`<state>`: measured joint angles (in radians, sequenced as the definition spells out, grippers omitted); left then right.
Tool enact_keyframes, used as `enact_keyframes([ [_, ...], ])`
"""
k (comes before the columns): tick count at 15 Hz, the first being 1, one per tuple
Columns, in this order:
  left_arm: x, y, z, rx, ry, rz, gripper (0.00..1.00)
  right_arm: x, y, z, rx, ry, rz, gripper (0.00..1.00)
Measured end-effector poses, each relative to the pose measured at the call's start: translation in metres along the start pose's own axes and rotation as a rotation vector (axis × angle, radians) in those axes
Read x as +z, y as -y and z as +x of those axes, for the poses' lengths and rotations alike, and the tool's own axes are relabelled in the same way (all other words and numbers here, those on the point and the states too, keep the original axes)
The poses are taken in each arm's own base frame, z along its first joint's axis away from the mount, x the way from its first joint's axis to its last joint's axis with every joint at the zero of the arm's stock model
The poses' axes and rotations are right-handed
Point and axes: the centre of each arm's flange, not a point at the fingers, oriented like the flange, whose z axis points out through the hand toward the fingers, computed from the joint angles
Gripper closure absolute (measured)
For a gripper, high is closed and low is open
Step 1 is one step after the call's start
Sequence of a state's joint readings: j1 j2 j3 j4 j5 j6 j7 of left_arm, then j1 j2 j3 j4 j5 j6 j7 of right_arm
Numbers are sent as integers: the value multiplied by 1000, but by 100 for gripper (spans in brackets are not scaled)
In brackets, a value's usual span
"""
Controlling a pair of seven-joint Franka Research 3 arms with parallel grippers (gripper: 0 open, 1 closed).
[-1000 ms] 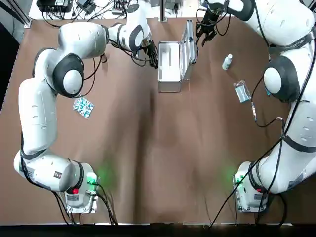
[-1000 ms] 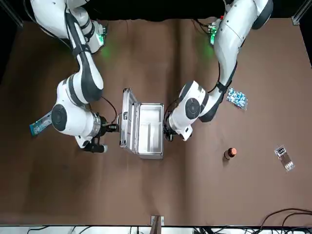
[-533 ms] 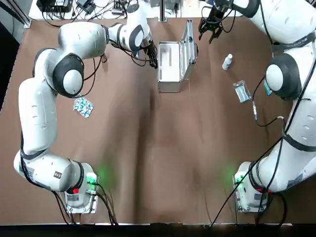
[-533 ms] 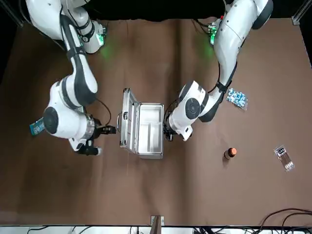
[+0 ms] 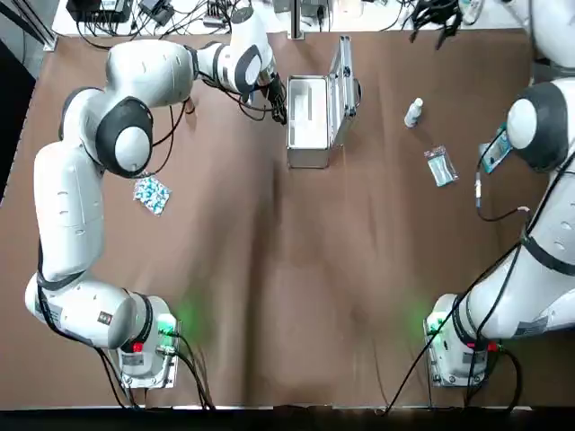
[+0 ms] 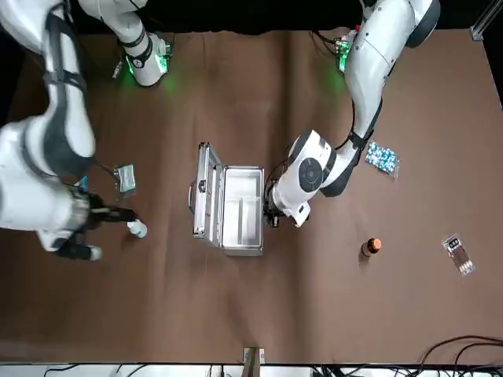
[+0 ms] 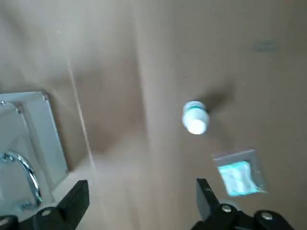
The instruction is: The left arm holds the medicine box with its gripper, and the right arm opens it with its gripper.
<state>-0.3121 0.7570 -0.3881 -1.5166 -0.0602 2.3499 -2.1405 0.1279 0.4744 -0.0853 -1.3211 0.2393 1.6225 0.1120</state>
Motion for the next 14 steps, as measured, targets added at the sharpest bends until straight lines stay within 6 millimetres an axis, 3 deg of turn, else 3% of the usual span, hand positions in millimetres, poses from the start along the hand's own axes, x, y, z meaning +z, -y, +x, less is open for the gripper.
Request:
enact_keyframes([
  [4,0,0,0,0,0,0,67,-69,-61,-30,-40,-6,-1,1],
  [6,1,1,-1,1,0,1,52,-92,-75,-48,-34,-5,-22,1],
  [8,1,0,0,0,-1,1,35,-113,-76,-66,-36,-6,-39,1],
  [9,1,0,1,-2,-2,1,17,-132,-76,-83,-43,-14,-60,1],
  [11,0,-2,3,-4,-3,0,1,-145,-79,-97,-45,-33,-100,1],
  [14,-1,-3,6,-9,-7,6,0,-147,-78,-106,-50,-31,-110,1],
])
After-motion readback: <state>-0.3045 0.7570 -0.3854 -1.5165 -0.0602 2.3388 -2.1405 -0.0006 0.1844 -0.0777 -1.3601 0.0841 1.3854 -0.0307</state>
